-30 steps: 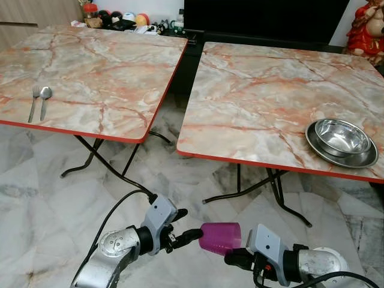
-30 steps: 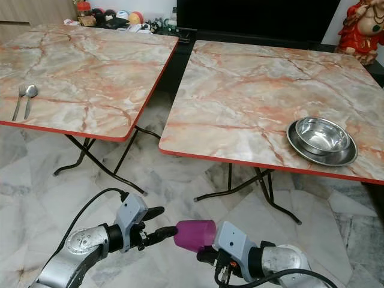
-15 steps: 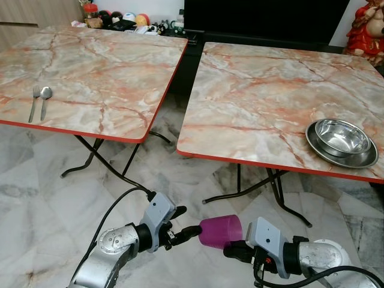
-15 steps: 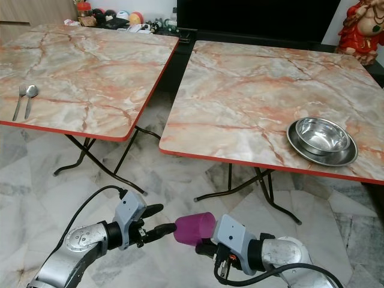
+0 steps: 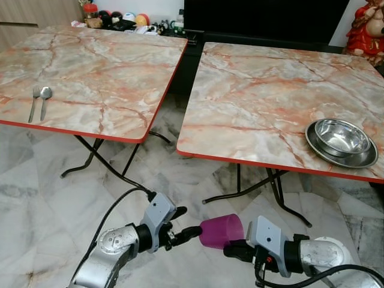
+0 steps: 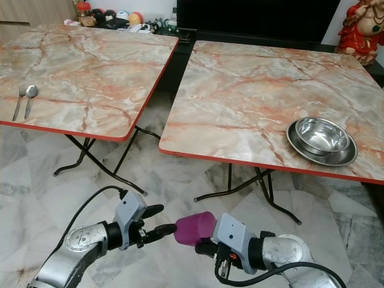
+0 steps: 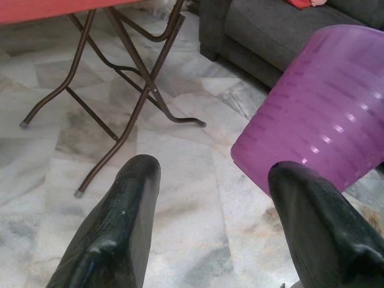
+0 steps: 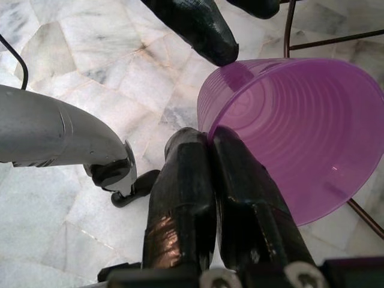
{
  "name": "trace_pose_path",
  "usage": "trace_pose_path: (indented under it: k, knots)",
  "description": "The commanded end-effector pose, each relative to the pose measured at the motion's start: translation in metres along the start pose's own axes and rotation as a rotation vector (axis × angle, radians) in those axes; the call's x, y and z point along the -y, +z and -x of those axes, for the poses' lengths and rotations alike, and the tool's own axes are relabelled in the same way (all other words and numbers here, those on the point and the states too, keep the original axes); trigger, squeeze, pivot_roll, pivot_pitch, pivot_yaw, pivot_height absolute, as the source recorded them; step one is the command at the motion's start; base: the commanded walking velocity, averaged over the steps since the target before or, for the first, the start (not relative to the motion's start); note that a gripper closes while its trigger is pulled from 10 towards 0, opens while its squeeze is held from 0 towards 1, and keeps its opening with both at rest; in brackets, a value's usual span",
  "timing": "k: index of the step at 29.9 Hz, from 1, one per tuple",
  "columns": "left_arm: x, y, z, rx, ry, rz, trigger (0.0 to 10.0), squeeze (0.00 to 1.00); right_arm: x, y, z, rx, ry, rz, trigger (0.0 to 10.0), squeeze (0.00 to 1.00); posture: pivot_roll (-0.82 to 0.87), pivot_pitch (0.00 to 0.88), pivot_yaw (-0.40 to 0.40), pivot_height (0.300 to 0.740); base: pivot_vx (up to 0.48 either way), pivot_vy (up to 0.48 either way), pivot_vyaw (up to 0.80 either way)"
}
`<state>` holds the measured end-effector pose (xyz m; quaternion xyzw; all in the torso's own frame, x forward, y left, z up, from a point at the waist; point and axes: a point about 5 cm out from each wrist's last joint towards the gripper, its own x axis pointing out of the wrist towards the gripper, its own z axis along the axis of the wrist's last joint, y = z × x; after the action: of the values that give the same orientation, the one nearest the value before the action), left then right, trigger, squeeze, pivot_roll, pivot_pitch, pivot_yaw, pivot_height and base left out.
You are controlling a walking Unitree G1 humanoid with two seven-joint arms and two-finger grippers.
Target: Setting the table
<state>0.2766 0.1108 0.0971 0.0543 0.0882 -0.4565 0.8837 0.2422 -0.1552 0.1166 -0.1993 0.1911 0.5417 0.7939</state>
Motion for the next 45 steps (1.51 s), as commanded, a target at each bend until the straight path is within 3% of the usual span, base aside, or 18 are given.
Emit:
trace_pose_path:
  k: [1,45]
  knots:
    - [0.008,-0.009,-0.003,-0.036,-0.038,0.039,10.0,0.00,0.000,0.024,0.002,0.093,0.011,0.065,10.0,0.00,-0.05,0.151,-0.048,0.740,0.000,0.000,0.00]
    - [0.020,-0.003,-0.011,-0.014,-0.096,0.070,10.0,0.00,0.004,0.050,-0.011,0.195,0.052,0.119,10.0,0.00,-0.05,0.155,-0.053,0.740,0.000,0.000,0.00]
